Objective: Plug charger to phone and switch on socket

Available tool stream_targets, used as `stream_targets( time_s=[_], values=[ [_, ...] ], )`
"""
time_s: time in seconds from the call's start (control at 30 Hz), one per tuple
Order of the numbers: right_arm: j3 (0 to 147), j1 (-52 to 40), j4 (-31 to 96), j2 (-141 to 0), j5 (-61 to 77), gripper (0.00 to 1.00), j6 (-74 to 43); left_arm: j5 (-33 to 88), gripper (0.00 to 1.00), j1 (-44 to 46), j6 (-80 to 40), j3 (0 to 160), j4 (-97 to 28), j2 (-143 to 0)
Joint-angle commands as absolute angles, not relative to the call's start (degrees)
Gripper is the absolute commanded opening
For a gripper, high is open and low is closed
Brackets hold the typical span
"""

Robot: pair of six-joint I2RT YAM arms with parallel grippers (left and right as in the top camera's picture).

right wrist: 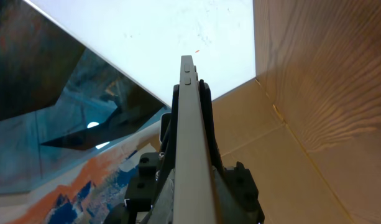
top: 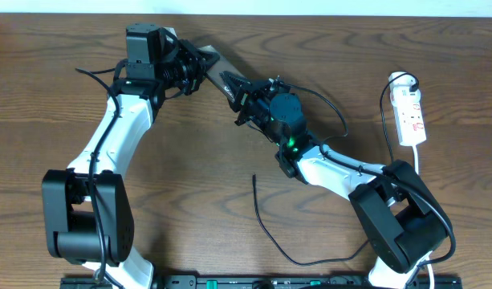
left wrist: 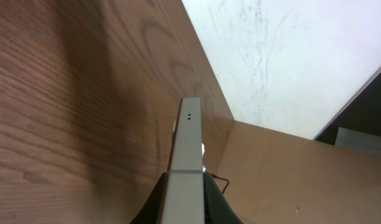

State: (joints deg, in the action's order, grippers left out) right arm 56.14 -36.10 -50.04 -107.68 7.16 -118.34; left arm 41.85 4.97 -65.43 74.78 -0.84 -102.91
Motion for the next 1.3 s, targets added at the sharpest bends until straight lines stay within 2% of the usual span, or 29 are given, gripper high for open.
stream_targets(
  time_s=[0.0, 0.03, 0.1, 0.2, 0.23, 0.27, 0.33, 0.37, 0.57, 0.73, 0.9, 1.1, 1.2, 1.27],
  values=[
    [57.01, -36.86, -50.09, -107.50, 8.29, 0.02, -116.77, 41.71, 0.07, 5.06, -64.16, 75.00, -0.36, -103.24],
    [57.01, -36.86, -50.09, -107.50, 8.29, 0.02, -116.77, 41.69, 0.07, 5.06, -64.16, 75.00, -0.36, -103.24],
    [57.01, -36.86, -50.09, -107.50, 8.32, 0.13, -116.77, 41.52, 0.07, 5.06, -64.14, 75.00, -0.36, -103.24],
    [57.01, -36.86, -50.09, -107.50, 8.32, 0.43, -116.77, 41.45, 0.07, 5.06, -64.14, 75.00, -0.36, -103.24],
    [57.01, -36.86, -50.09, -107.50, 8.32, 0.47, -116.77, 41.45, 0.07, 5.06, -64.14, 75.00, -0.38, -103.24],
    [57.01, -36.86, -50.09, -107.50, 8.38, 0.68, -116.77, 41.36, 0.07, 5.06, -64.14, 75.00, -0.36, -103.24],
    [57.01, -36.84, -50.11, -107.50, 8.62, 0.94, -116.75, 41.28, 0.08, 5.06, -63.86, 75.00, -0.38, -103.24],
    [57.01, -36.84, -50.11, -107.50, 9.02, 0.99, -116.77, 41.30, 0.07, 4.99, -63.20, 75.00, -0.38, -103.24],
    [56.90, -36.49, -49.91, -107.50, 11.00, 0.99, -116.71, 41.98, 0.08, 2.17, -62.83, 75.00, -0.99, -103.24],
    [56.45, -34.54, -45.71, -107.50, 14.55, 0.99, -112.71, 49.69, 0.08, -6.79, -62.92, 75.00, -0.97, -103.24],
    [56.45, -32.62, -34.94, -107.50, 15.79, 0.99, -94.70, 62.87, 0.07, -14.63, -62.70, 75.00, -0.71, -103.24],
    [56.58, -30.65, -31.86, -107.48, 19.79, 0.99, -62.48, 77.34, 0.07, -18.33, -59.96, 75.00, 5.39, -103.24],
    [57.69, -28.34, -28.62, -107.48, 25.02, 0.99, -55.99, 85.25, 0.08, -18.57, -59.13, 75.00, 12.71, -103.24],
    [60.51, -25.52, -22.09, -107.48, 28.93, 0.99, -51.22, 90.17, 0.08, -18.48, -59.51, 75.00, 18.83, -103.24]
  ],
)
